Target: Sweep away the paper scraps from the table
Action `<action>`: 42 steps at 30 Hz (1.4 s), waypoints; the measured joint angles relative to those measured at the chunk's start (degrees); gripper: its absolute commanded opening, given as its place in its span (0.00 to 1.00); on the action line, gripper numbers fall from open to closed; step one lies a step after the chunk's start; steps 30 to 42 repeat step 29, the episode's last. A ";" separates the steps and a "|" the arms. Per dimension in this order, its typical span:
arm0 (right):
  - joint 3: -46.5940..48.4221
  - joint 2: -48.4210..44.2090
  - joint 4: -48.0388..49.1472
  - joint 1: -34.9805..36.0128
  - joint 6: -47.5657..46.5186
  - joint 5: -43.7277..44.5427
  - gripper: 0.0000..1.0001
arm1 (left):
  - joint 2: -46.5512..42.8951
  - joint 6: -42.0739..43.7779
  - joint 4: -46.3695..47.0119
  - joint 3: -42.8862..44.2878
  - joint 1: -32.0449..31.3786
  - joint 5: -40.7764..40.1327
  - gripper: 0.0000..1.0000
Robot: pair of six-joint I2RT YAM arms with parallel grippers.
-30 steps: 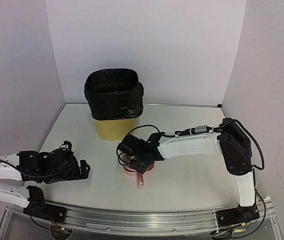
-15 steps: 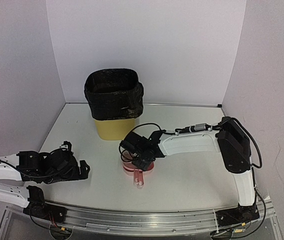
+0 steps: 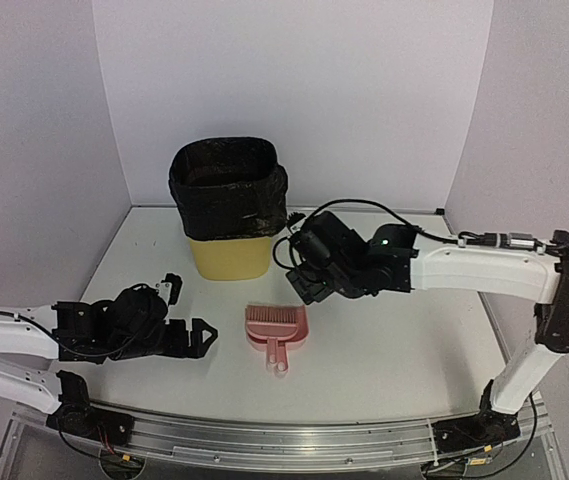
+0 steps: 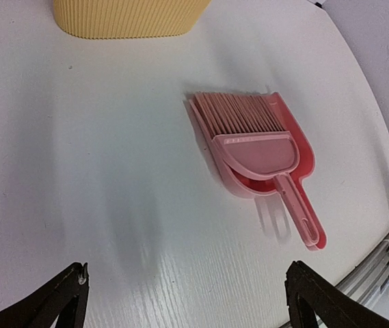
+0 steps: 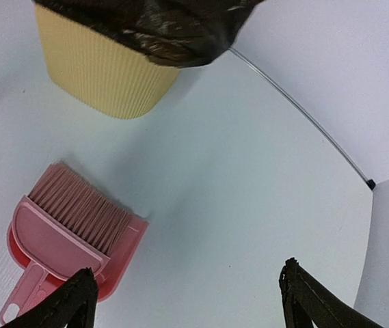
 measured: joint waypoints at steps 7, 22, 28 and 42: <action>-16.36 -13.78 -0.20 -2.81 10.17 2.89 0.92 | 4.51 2.40 6.44 0.69 0.15 1.83 1.00; -32.82 -28.98 -0.89 -4.33 22.70 4.29 0.93 | 19.36 1.87 9.23 6.91 3.91 1.53 1.00; -36.44 -33.20 -0.99 -4.33 25.84 8.50 0.93 | 10.57 0.23 8.44 4.08 7.94 -0.61 1.00; -36.85 -33.54 -0.98 -4.33 26.16 9.24 0.93 | 8.99 -0.06 7.84 3.55 8.23 -1.04 1.00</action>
